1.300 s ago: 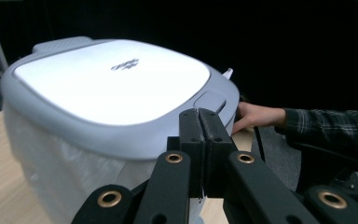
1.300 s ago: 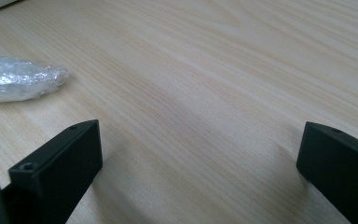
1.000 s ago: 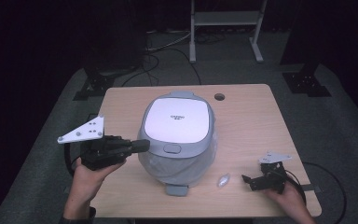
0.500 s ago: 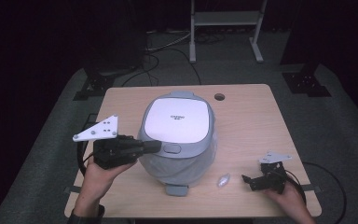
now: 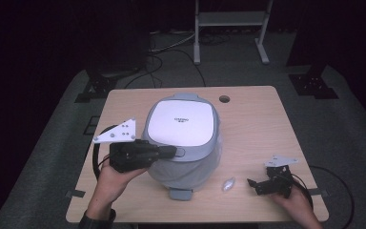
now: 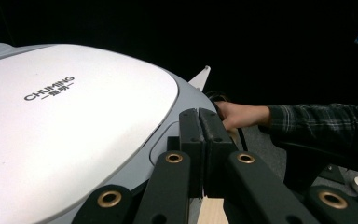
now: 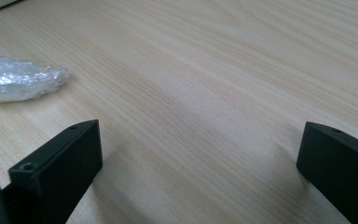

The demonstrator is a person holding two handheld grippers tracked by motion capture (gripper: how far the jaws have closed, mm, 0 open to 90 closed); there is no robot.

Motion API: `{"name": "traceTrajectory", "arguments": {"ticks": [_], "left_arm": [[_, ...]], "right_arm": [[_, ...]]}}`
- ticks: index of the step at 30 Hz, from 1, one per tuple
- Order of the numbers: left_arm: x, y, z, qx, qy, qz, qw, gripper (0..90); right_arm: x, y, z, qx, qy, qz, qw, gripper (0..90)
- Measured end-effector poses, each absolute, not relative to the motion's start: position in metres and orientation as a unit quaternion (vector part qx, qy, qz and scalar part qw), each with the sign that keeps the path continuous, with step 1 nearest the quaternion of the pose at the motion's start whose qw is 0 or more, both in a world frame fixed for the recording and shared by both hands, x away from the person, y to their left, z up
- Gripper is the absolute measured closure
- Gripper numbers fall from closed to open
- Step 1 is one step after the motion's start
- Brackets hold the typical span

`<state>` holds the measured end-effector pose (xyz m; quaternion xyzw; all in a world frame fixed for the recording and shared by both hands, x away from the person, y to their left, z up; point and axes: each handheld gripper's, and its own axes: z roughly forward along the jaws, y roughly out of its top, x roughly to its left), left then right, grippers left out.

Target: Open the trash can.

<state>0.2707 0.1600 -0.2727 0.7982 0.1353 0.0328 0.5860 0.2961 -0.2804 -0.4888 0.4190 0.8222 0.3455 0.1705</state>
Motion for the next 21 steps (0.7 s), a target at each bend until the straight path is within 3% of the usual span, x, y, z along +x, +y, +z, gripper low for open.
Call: {"name": "traceTrajectory", "arguments": {"ticks": [18,21], "left_arm": [[0.2716,0.1565,-0.2773,0.799,0.143,0.039,0.583,90.0],[0.2713,0.1595,-0.2769,0.797,0.141,0.039,0.586,84.9]], "right_arm": [[0.2961,-0.2804,-0.4887,0.419,0.822,0.346,0.170,0.0],[0.2961,-0.2803,-0.4887,0.419,0.822,0.346,0.170,0.0]]}}
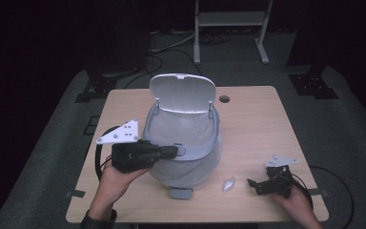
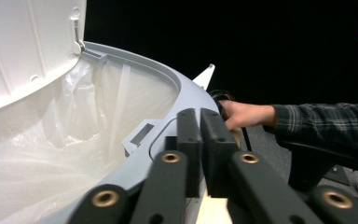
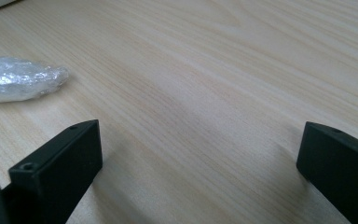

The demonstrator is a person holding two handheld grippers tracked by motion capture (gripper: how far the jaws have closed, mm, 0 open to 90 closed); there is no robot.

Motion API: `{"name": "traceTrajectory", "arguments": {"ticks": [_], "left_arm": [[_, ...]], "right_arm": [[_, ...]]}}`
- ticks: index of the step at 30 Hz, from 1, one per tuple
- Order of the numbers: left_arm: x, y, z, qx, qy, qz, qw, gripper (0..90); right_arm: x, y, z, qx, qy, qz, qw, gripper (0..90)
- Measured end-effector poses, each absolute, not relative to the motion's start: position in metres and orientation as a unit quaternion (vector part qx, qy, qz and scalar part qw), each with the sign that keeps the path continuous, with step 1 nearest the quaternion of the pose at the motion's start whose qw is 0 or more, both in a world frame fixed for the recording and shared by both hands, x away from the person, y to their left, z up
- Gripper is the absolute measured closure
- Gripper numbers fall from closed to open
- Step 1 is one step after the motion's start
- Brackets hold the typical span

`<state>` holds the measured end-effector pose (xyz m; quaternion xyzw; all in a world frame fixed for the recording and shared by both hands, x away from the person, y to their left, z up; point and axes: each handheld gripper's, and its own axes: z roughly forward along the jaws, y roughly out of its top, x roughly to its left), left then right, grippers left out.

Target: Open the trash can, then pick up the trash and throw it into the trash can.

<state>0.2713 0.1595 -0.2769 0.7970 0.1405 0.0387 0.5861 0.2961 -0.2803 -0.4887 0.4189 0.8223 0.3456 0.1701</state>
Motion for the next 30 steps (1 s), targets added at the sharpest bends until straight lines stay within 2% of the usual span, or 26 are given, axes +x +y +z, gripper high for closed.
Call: {"name": "traceTrajectory", "arguments": {"ticks": [24,30], "left_arm": [[0.258,0.217,-0.267,0.778,0.206,0.107,0.583,46.6],[0.255,0.231,-0.271,0.777,0.222,0.114,0.577,42.2]], "right_arm": [[0.296,-0.280,-0.489,0.419,0.822,0.346,0.170,0.0],[0.296,-0.280,-0.489,0.419,0.822,0.346,0.170,0.0]]}}
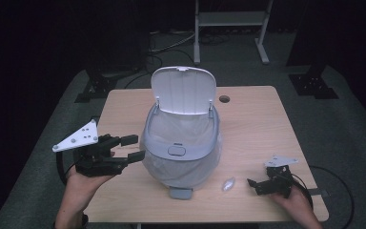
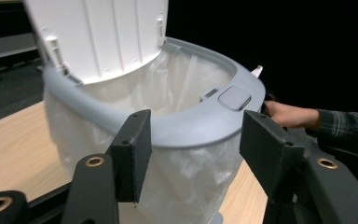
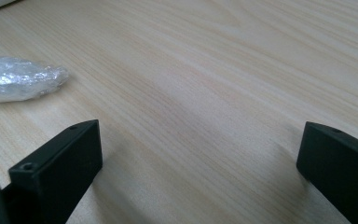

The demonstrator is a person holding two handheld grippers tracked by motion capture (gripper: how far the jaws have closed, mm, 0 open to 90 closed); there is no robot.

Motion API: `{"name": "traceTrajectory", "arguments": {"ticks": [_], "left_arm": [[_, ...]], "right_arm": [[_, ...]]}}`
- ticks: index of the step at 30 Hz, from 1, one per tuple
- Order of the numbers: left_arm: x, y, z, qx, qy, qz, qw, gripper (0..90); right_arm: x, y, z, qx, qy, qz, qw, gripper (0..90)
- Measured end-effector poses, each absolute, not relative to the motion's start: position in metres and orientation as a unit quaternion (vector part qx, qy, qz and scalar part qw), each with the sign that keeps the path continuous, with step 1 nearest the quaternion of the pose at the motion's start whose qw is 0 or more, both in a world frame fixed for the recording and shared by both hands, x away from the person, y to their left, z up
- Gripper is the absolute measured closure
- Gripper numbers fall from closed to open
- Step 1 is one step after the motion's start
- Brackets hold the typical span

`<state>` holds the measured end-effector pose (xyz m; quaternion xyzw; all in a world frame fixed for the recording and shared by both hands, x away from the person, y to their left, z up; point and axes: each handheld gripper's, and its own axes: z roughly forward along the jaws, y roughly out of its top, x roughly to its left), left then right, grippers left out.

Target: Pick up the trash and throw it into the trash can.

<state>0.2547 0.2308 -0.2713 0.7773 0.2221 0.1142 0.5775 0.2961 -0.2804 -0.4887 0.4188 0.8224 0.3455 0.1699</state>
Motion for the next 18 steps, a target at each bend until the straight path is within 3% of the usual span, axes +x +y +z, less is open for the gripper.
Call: {"name": "traceTrajectory", "arguments": {"ticks": [13,18], "left_arm": [[0.255,0.243,-0.286,0.783,0.242,0.123,0.560,35.1],[0.256,0.246,-0.297,0.784,0.252,0.145,0.548,27.6]], "right_arm": [[0.296,-0.280,-0.489,0.419,0.822,0.346,0.170,0.0],[0.296,-0.280,-0.489,0.419,0.822,0.346,0.170,0.0]]}}
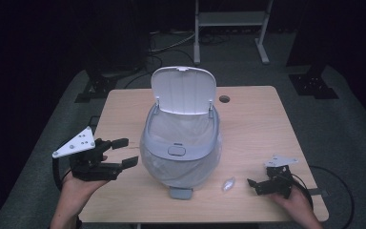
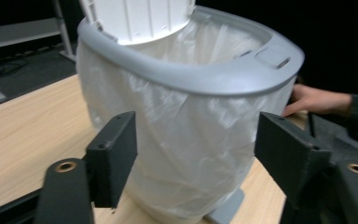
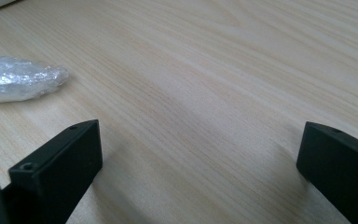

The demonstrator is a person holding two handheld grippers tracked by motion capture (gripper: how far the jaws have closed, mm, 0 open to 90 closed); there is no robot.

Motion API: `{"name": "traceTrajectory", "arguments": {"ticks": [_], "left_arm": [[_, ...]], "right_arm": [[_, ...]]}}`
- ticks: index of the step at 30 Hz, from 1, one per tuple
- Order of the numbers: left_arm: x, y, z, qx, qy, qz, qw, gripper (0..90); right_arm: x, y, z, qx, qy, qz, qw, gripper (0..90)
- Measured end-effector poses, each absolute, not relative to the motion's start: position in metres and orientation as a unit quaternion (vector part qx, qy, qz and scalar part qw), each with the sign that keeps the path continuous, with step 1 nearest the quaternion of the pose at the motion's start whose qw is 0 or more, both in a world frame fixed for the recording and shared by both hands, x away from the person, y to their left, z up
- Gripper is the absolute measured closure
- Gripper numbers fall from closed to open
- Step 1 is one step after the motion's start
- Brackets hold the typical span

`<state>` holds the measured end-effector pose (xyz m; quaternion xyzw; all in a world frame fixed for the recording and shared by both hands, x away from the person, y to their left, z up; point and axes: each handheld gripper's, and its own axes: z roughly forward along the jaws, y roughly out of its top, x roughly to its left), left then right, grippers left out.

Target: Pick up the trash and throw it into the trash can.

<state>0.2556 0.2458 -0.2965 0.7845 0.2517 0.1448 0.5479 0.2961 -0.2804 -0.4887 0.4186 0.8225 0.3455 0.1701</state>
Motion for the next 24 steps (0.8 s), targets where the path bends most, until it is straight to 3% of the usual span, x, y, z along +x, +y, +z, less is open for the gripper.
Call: {"name": "traceTrajectory", "arguments": {"ticks": [4,24], "left_arm": [[0.256,0.246,-0.307,0.789,0.260,0.153,0.536,18.6],[0.257,0.247,-0.361,0.808,0.285,0.178,0.483,2.0]], "right_arm": [[0.296,-0.280,-0.489,0.419,0.822,0.345,0.170,0.0],[0.296,-0.280,-0.489,0.419,0.822,0.345,0.171,0.0]]}}
